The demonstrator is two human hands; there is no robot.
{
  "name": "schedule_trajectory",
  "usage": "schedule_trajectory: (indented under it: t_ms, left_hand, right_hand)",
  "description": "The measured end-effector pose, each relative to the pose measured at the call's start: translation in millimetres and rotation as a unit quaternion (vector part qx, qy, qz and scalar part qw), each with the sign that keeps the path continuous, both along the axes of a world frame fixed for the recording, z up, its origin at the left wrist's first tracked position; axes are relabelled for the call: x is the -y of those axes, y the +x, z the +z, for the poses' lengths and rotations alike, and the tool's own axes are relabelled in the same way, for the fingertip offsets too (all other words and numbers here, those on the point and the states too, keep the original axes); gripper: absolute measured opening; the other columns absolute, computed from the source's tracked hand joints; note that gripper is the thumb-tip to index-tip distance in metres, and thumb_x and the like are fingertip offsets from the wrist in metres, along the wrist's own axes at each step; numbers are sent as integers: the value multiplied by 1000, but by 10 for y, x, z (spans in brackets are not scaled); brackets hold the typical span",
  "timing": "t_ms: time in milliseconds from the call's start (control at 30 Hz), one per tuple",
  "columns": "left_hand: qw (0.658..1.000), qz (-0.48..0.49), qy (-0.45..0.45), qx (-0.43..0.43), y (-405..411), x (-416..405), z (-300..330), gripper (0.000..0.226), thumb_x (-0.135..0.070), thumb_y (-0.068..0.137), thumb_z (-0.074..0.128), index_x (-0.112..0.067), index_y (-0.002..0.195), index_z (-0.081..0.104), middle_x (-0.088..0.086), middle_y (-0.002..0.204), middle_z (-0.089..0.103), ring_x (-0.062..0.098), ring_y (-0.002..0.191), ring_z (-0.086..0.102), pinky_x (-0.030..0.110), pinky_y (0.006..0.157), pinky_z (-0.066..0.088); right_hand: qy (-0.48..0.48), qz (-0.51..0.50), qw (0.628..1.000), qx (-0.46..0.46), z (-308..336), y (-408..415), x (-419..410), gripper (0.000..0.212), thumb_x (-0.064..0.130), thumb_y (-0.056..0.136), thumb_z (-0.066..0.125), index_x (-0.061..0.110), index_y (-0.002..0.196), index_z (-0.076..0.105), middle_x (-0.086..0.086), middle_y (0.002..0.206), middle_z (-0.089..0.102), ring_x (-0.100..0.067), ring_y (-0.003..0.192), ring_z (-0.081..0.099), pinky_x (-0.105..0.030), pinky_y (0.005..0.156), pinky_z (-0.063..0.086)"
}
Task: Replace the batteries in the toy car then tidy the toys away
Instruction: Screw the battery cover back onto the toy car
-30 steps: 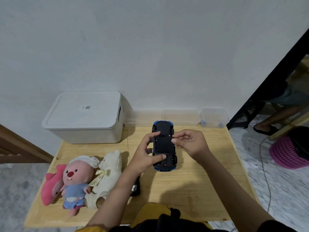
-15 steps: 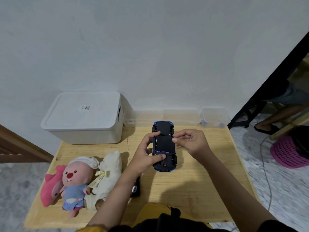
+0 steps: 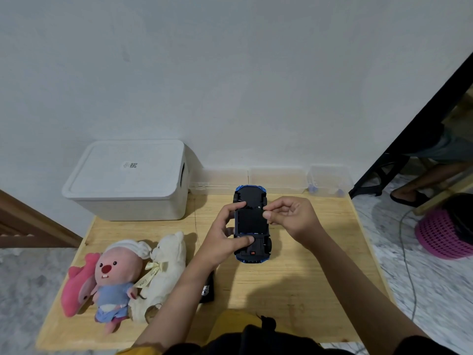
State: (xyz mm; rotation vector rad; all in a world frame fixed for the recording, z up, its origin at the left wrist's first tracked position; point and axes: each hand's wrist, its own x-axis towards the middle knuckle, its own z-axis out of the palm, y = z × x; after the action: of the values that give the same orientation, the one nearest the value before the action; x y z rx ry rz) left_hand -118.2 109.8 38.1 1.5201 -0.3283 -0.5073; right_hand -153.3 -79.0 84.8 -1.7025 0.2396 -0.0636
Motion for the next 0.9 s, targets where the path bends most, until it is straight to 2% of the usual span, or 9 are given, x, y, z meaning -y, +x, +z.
schedule_trajectory:
  t_ms: [167, 267, 333, 467, 567, 733, 833, 900]
  left_hand:
    - [1000, 2, -1, 1, 8, 2, 8, 70, -8, 64, 76, -37, 123, 52, 6, 123, 55, 15, 90, 65, 36, 76, 58]
    - [1000, 9, -1, 1, 5, 4, -12, 70, -10, 64, 77, -37, 124, 52, 5, 124, 55, 27, 94, 65, 43, 78, 58]
    - [1000, 14, -7, -3, 2, 7, -24, 67, -14, 65, 78, -37, 123, 53, 6, 124, 55, 32, 96, 64, 47, 79, 58]
    - [998, 39, -44, -13, -17, 37, 19, 39, -6, 89, 64, -27, 120, 56, 8, 120, 57, 14, 86, 68, 33, 72, 57]
    - [997, 61, -36, 1, -22, 50, 73, 26, -8, 95, 55, -24, 115, 57, 4, 117, 60, 7, 85, 67, 30, 70, 57]
    - [998, 64, -26, 15, -4, 32, 92, 26, -6, 95, 53, -23, 113, 59, -5, 109, 64, 12, 82, 67, 34, 70, 58]
    - [998, 56, -10, 13, -13, 12, 23, 25, -6, 95, 53, -22, 113, 59, -10, 102, 65, 17, 81, 66, 45, 72, 57]
    - [998, 55, 11, 13, -29, 10, -42, 25, -8, 95, 55, -22, 115, 59, -5, 102, 63, 21, 81, 64, 53, 74, 55]
  right_hand:
    - [-19, 1, 1000, -14, 2, 26, -11, 13, -3, 75, 73, 10, 77, 70, -20, 77, 69, -12, 59, 65, -22, 60, 55]
    - [-30, -6, 999, -19, -2, 38, -17, 12, -1, 74, 74, 10, 77, 71, -21, 82, 70, -20, 66, 67, -29, 67, 58]
    - [-35, -16, 999, -26, -5, 45, -28, 13, -1, 73, 75, 11, 76, 72, -16, 84, 71, -25, 74, 70, -34, 74, 59]
    - [-126, -28, 992, -8, -37, 45, -65, 10, 7, 73, 78, 11, 81, 74, 1, 83, 67, -16, 73, 65, -27, 73, 56]
    - [-163, -41, 985, 23, -75, 26, -99, 13, 9, 72, 79, 11, 84, 75, 2, 81, 63, -11, 71, 61, -19, 68, 53]
    - [-105, -118, 987, 37, -149, -16, -231, 12, 4, 70, 79, 10, 77, 73, -2, 81, 66, -6, 66, 65, -19, 66, 56]
    - [-20, -152, 988, 12, -231, -50, -284, 14, 2, 68, 80, 9, 73, 69, -5, 71, 68, -8, 60, 65, -21, 63, 56]
    - [-25, -170, 985, -7, -327, -81, -293, 17, 5, 66, 82, 11, 73, 68, -4, 69, 67, -9, 61, 63, -22, 63, 55]
